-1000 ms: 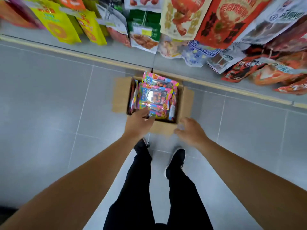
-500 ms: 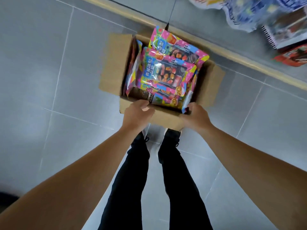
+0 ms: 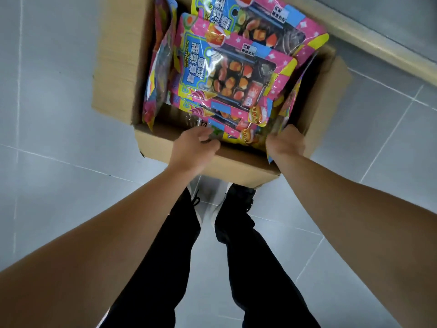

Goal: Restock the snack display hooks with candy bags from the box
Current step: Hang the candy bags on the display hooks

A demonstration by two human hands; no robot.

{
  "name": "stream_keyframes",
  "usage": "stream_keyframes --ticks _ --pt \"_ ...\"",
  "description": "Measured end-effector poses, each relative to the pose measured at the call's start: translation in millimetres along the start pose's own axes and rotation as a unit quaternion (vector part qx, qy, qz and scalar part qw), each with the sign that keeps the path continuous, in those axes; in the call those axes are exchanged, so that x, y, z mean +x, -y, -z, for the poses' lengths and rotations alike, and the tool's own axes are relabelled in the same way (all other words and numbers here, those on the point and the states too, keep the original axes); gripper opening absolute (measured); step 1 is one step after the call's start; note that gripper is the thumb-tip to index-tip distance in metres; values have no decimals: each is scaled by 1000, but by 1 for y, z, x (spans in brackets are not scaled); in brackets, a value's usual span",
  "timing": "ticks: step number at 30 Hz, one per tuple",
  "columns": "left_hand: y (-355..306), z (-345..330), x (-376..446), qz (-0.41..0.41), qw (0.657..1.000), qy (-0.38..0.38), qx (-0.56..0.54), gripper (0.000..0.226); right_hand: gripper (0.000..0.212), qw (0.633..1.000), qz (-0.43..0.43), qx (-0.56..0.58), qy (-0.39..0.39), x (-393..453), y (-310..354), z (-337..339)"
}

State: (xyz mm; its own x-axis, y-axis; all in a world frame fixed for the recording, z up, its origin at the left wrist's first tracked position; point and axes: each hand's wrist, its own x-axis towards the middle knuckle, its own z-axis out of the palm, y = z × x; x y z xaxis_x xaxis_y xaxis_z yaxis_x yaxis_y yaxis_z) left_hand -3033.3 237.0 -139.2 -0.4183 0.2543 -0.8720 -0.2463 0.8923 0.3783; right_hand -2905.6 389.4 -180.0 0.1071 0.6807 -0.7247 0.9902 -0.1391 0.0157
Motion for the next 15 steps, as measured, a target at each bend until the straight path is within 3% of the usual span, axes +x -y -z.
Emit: stream_keyframes --ticks 3,8,12,15 --pt "-10 6 -21 3 1000 -9 -12 47 38 1000 -19 8 -14 -29 -2 28" --pt "-54 21 -75 -39 999 17 -16 30 37 992 25 119 24 -95 -15 84" --pt "-86 44 -124 -70 997 24 1 42 16 957 46 260 123 -159 -29 138" --pt "-104 73 -167 -76 997 31 13 51 19 926 62 303 218 -212 -32 171"
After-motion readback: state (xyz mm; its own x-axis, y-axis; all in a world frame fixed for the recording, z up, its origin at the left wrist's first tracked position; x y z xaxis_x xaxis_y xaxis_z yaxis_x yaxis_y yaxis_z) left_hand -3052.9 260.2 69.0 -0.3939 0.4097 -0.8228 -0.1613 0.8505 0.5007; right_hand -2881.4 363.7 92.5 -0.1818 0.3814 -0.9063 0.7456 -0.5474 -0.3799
